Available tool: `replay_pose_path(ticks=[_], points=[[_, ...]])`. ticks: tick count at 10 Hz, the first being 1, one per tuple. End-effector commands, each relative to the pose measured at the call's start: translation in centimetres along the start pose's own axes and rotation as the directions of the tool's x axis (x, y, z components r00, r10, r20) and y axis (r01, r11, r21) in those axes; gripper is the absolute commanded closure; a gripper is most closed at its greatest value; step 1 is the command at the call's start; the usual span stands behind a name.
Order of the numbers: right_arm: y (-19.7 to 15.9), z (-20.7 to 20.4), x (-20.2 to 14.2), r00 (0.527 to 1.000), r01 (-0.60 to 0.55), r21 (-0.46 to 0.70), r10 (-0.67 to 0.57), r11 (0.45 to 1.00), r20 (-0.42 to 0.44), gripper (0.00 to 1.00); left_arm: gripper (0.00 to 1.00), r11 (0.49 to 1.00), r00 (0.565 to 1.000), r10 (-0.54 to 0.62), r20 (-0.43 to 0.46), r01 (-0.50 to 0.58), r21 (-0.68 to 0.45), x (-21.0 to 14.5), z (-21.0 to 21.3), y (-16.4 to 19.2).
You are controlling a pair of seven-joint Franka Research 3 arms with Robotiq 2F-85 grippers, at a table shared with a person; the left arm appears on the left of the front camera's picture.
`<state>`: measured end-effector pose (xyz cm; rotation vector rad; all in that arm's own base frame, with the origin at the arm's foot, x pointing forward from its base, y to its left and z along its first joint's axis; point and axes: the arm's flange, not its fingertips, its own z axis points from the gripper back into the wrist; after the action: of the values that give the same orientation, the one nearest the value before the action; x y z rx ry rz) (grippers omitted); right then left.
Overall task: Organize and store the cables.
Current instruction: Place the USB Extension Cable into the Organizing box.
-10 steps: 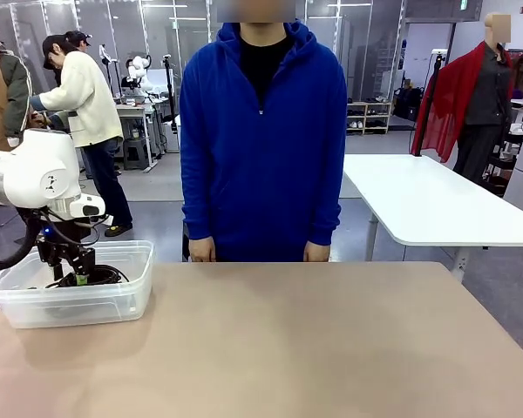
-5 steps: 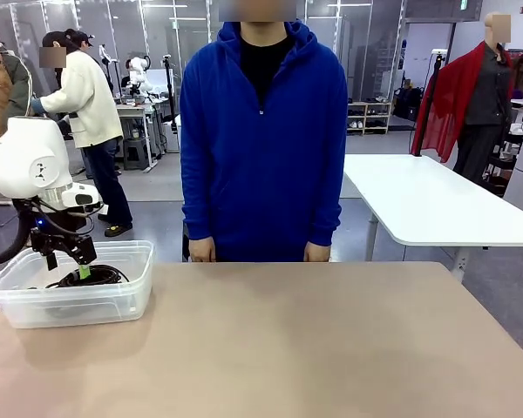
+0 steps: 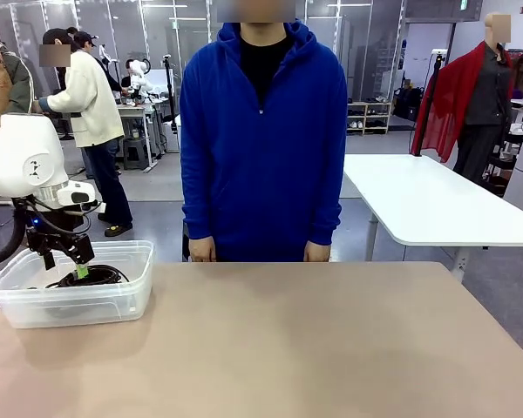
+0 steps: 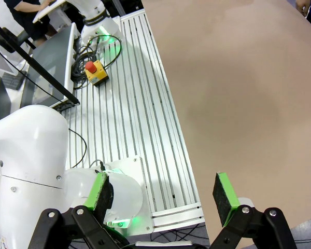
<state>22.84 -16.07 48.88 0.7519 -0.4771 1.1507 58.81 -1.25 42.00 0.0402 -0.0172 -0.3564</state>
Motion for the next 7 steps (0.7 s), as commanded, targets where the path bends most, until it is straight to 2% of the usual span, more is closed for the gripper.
replay_pose_path(ticks=[1,7], points=[[0.03,0.21,0.18,1.0,-0.004,-0.001,0.004,1.0,0.009,0.0,0.0,1.0,1.0,0.0,-0.002,0.0,0.005,0.31,0.02,0.13],[0.03,0.21,0.18,1.0,-0.004,-0.001,0.004,1.0,0.009,0.0,0.0,1.0,1.0,0.0,-0.002,0.0,0.005,0.31,0.02,0.13]])
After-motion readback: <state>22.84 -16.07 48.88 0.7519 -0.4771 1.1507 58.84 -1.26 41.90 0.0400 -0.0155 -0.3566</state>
